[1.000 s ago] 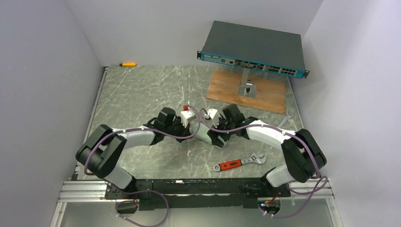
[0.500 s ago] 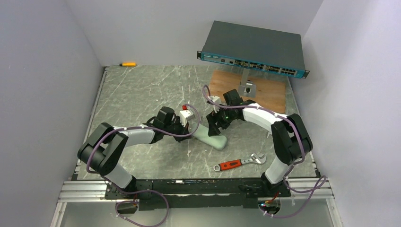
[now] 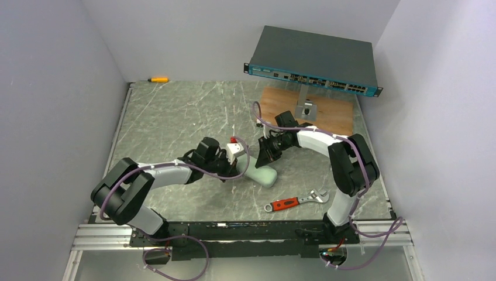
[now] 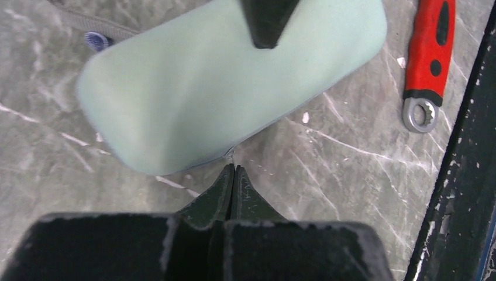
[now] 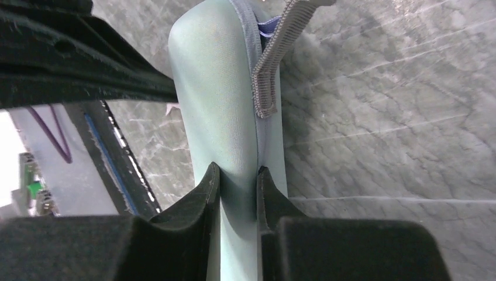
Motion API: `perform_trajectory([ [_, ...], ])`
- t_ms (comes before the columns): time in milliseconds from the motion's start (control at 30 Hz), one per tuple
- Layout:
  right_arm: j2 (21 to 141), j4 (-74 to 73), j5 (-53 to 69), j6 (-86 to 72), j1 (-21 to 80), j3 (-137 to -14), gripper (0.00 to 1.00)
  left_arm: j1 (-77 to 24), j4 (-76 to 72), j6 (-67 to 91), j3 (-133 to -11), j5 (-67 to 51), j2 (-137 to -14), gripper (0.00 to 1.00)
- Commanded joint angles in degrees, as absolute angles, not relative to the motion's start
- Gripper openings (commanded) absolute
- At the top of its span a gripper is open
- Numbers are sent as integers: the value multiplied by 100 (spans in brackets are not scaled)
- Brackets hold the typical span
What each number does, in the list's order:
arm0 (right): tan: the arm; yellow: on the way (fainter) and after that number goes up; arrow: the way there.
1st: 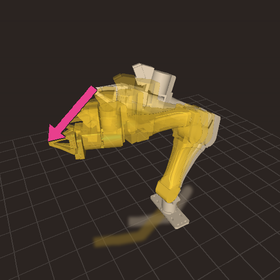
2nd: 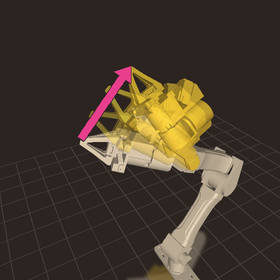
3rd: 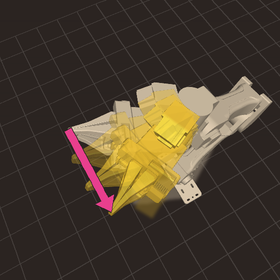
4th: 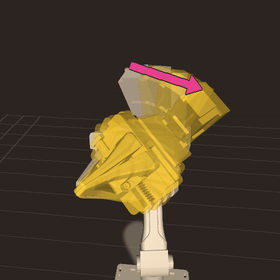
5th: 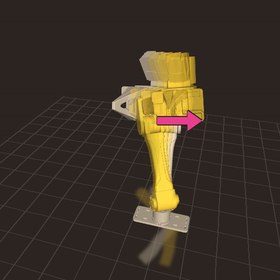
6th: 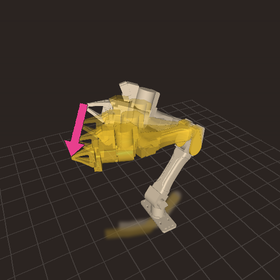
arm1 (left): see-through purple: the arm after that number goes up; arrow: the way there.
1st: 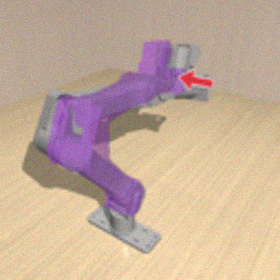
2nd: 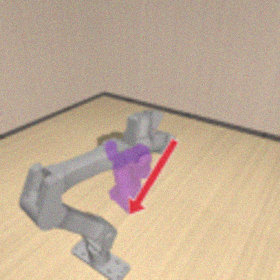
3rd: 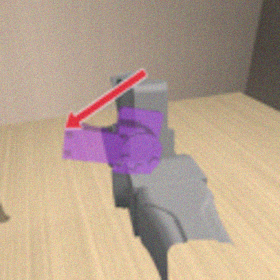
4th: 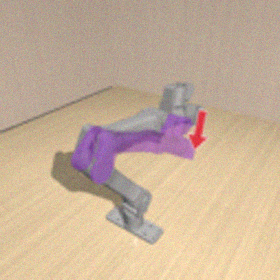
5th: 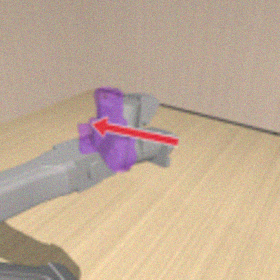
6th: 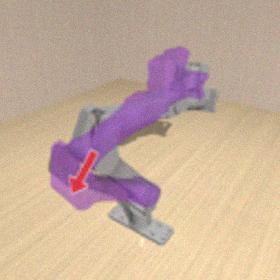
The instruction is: Open the umbrella
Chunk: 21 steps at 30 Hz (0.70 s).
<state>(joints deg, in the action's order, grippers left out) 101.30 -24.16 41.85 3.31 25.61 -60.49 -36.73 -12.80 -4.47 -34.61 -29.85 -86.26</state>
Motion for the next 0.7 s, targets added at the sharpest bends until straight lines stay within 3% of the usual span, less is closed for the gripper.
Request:
perform_trajectory([
  [0, 10399, -2154, 3785, 88, 2460, -6006, 4, -4043, -1567, -454, -3334, -3277, -8437, 0],
  [33, 10398, -2133, 3783, 59, 2440, -5987, 0, -4103, -1599, -432, -3324, -3257, -8464, 0],
  [433, 10199, -1627, 3552, -762, 2305, -5608, 0, -4902, -1608, -418, -3343, -2989, -8432, 0],
  [467, 10189, -1642, 3645, -733, 2269, -5595, 6, -4801, -1506, -398, -3326, -3030, -8354, 0],
  [600, 9926, -1933, 3843, -309, 2080, -5550, 60, -4059, -920, -550, -3369, -3357, -8093, 0],
  [667, 9484, -2053, 3893, 140, 2037, -5432, 75, -3747, -700, -759, -3411, -3352, -8014, 0],
])
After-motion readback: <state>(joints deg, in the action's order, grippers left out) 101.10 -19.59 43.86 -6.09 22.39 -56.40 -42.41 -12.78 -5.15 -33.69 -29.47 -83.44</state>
